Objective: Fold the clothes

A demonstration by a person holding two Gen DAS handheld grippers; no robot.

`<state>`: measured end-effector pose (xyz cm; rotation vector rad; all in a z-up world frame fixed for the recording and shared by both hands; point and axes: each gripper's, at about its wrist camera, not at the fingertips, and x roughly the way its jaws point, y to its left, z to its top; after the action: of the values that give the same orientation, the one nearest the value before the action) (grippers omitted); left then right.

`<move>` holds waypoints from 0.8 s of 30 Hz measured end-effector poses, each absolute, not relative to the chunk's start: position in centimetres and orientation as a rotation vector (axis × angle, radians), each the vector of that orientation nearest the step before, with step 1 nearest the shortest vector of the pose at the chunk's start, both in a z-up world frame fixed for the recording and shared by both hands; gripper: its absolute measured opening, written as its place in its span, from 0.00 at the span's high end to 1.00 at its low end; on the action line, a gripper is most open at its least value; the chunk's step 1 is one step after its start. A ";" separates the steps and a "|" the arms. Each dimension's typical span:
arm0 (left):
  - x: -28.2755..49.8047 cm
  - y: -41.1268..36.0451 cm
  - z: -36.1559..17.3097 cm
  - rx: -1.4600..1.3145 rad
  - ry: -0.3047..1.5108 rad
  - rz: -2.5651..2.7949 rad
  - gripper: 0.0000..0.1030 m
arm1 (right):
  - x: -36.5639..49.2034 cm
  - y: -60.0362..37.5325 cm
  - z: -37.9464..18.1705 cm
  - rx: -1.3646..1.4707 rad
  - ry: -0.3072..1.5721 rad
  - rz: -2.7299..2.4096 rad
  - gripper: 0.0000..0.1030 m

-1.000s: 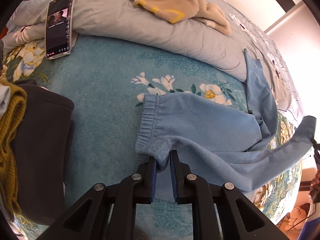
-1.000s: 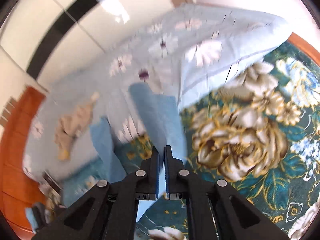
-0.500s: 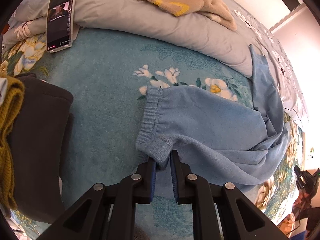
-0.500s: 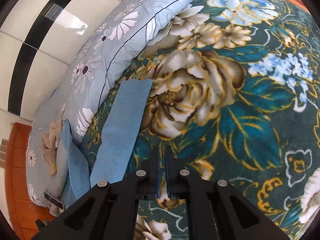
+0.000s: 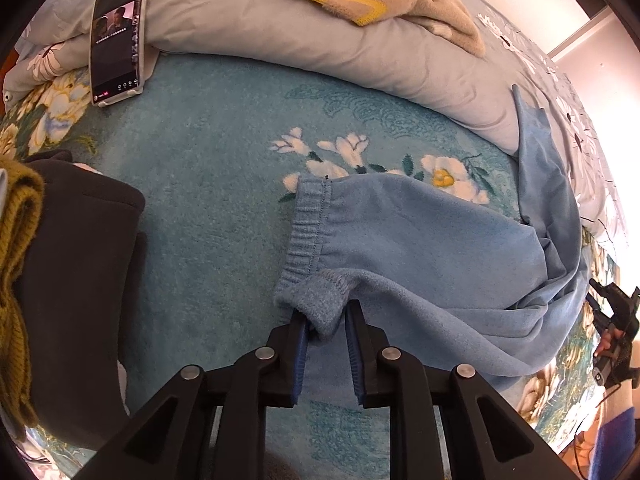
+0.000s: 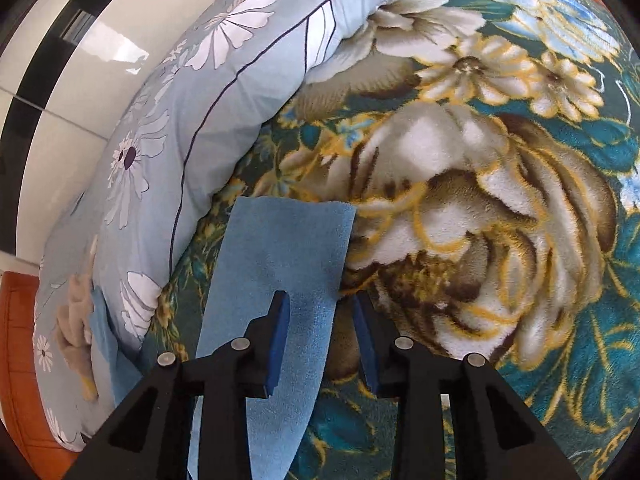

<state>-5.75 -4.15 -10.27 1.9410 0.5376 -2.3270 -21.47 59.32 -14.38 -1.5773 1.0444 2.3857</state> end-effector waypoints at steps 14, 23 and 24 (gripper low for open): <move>-5.3 -3.3 -9.6 1.944 0.554 -2.367 0.76 | -15.6 63.2 -7.2 -1.279 1.128 2.548 0.98; -4.3 -1.8 -10.4 2.023 0.566 -2.364 0.76 | -5.7 68.8 -10.9 -1.304 1.111 2.327 0.98; -4.3 -1.9 -10.5 2.023 0.575 -2.360 0.76 | -5.2 69.0 -11.7 -1.315 1.136 2.299 0.98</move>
<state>-4.26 -1.85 -10.51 2.0231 0.5754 -2.3602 -5.23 69.04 -11.70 -1.3153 1.1355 2.2990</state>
